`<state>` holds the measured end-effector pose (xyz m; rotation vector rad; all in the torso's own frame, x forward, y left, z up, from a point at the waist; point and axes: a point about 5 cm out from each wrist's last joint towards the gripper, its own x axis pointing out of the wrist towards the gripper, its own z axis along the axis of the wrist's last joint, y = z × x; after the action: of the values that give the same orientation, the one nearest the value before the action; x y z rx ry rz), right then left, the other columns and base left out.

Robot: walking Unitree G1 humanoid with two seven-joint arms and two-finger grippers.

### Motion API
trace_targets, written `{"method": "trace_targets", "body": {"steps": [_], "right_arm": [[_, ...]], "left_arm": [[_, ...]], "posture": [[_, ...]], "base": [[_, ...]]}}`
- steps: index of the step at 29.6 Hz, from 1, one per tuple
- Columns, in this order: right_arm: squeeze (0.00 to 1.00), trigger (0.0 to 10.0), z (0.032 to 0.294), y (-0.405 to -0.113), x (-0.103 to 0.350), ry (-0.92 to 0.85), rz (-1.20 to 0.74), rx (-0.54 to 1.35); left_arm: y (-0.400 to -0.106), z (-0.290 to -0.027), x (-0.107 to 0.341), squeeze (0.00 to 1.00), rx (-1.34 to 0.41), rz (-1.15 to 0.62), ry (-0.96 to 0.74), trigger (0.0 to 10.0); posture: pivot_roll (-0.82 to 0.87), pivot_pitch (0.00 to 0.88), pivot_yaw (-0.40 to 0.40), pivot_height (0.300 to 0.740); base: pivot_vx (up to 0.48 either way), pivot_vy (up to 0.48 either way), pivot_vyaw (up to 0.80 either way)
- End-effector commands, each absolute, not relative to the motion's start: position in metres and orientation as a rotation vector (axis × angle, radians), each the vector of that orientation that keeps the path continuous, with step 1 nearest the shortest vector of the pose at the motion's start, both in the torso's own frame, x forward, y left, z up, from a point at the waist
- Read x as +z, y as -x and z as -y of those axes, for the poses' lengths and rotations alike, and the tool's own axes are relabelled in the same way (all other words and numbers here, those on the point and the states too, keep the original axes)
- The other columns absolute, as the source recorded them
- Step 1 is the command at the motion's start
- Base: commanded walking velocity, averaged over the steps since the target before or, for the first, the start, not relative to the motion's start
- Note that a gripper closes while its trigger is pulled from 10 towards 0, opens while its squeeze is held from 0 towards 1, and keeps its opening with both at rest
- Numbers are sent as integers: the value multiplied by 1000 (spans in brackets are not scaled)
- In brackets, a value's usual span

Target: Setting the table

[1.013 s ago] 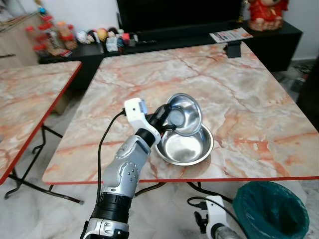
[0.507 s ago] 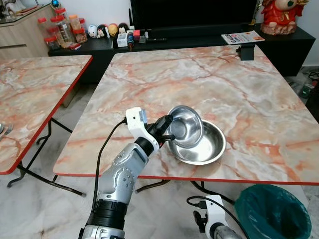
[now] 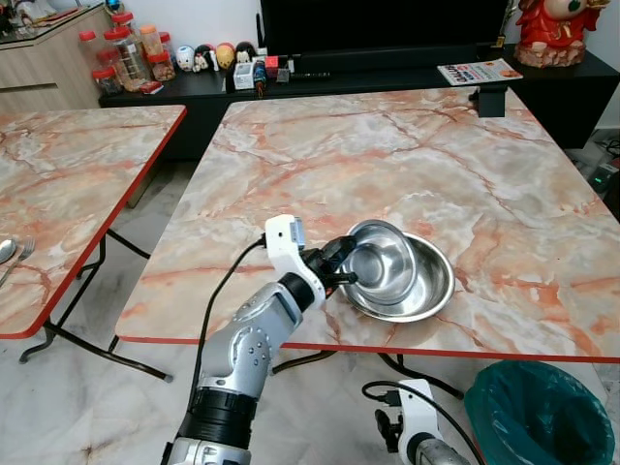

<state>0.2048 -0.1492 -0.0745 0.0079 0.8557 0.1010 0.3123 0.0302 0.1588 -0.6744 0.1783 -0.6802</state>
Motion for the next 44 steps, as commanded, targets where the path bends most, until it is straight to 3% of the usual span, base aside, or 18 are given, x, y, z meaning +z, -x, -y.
{"method": "trace_targets", "body": {"steps": [1, 12, 29, 39, 44], "right_arm": [[0, 10000, 147, -205, -75, -13, -862, 103], [0, 10000, 146, -205, -75, -18, -859, 100], [0, 10000, 147, -205, -75, -14, -861, 100], [0, 10000, 148, -205, -75, -12, -861, 102], [0, 10000, 148, -206, -74, -8, -858, 105]], "left_arm": [[-314, -20, 167, 0, -710, -174, 695, 10000], [-324, -4, 167, 0, -699, -191, 699, 10000], [-337, -44, 194, 0, -561, 1, 832, 10000], [-338, -58, 192, 0, -492, 37, 773, 10000], [-338, -62, 189, 0, -472, 39, 755, 10000]], "posture": [[-3, 26, 87, 740], [-17, 24, 95, 740], [-6, 24, 87, 740], [-2, 25, 83, 740], [-3, 23, 82, 740]], "base": [[0, 0, 0], [0, 0, 0], [0, 0, 0], [0, 0, 0], [0, -409, 0]]}}
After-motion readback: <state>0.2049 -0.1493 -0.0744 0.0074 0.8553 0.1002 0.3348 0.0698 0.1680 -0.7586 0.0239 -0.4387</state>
